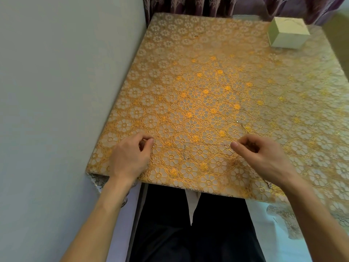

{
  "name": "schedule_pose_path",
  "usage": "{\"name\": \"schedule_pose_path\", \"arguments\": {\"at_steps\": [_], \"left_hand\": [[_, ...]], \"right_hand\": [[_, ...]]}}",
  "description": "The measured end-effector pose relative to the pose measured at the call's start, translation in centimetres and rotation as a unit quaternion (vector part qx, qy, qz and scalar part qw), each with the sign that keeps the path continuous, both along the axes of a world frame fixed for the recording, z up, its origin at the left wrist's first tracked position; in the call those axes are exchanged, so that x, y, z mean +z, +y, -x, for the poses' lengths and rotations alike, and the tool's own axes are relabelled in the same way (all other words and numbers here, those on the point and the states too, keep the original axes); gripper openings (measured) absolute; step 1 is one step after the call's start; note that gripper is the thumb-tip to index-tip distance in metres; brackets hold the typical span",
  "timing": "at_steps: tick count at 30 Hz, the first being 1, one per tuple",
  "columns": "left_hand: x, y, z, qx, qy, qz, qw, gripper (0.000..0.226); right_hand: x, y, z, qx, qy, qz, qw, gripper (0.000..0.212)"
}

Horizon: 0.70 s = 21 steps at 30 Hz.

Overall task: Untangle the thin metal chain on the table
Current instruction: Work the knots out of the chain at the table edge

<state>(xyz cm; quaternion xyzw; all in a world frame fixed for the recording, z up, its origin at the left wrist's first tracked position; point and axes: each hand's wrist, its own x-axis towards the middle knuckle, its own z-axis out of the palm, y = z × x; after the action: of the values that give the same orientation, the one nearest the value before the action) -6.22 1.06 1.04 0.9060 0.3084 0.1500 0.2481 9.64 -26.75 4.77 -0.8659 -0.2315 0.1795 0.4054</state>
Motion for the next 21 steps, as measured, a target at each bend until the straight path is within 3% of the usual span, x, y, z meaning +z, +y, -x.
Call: {"name": "schedule_pose_path", "arguments": {"at_steps": [15, 21], "left_hand": [[0.6, 3.4, -5.9, 0.019, 0.043, -0.078, 0.996, 0.025], [-0.9, 4.3, -5.7, 0.031, 0.017, -0.076, 0.997, 0.024]], "right_hand": [[1.8, 0.4, -1.6, 0.039, 0.017, 0.041, 0.998, 0.027], [1.7, -0.8, -2.2, -0.011, 0.01, 0.06, 0.998, 0.033]]}}
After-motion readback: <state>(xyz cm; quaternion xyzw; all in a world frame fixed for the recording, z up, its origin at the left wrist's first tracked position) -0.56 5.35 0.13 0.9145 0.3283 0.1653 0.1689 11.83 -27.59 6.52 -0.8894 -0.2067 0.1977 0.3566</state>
